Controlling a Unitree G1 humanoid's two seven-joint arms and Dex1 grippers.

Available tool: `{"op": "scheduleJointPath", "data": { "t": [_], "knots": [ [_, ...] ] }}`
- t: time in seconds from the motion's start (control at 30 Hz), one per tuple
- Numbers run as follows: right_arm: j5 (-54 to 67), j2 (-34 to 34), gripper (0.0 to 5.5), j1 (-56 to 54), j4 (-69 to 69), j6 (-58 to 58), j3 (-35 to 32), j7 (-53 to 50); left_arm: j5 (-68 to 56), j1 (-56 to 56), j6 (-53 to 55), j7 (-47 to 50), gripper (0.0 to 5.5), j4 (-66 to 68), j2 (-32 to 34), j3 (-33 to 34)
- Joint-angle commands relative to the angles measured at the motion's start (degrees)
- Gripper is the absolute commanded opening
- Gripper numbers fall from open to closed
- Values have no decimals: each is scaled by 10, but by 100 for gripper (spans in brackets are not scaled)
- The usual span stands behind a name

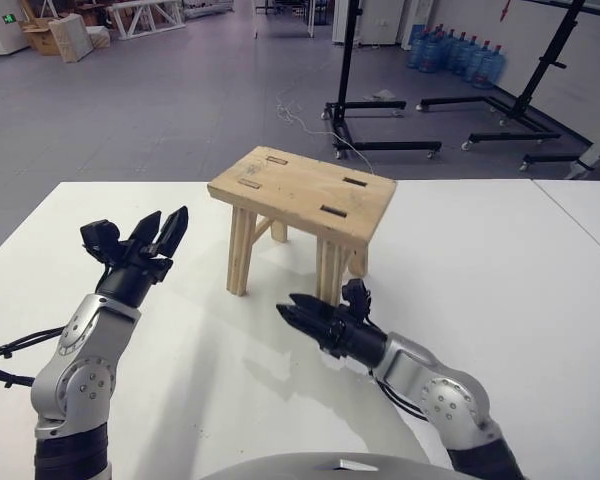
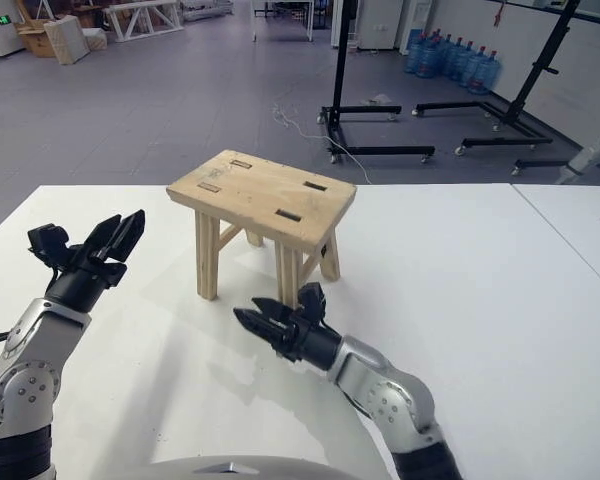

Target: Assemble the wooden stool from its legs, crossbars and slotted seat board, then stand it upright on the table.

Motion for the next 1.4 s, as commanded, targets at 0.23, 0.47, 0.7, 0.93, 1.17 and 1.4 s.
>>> {"op": "scheduleJointPath", "data": {
  "t": [0.23, 0.47, 0.7, 0.93, 1.17, 1.4],
  "knots": [
    [-110, 27, 318, -190, 290, -134, -64, 106, 9, -1, 23, -111, 335, -32, 21, -69],
    [-65, 20, 318, -171, 190, -97, -81, 180, 19, -37, -11, -91, 335, -55, -5, -59],
    [-192, 120, 318, -178, 46, -312, -89, 55, 237, -132, -133, -4, 335, -33, -50, -114],
    [-426, 180, 318, -193, 126, -523, -86, -139, 438, -175, -233, 82, 335, 64, -99, -177],
    [-449, 172, 349, -211, 170, -577, -78, -188, 507, -181, -292, 109, 336, 98, -121, -186],
    [-443, 160, 382, -228, 174, -579, -68, -180, 520, -183, -304, 125, 336, 97, -142, -181]
  ]
}}
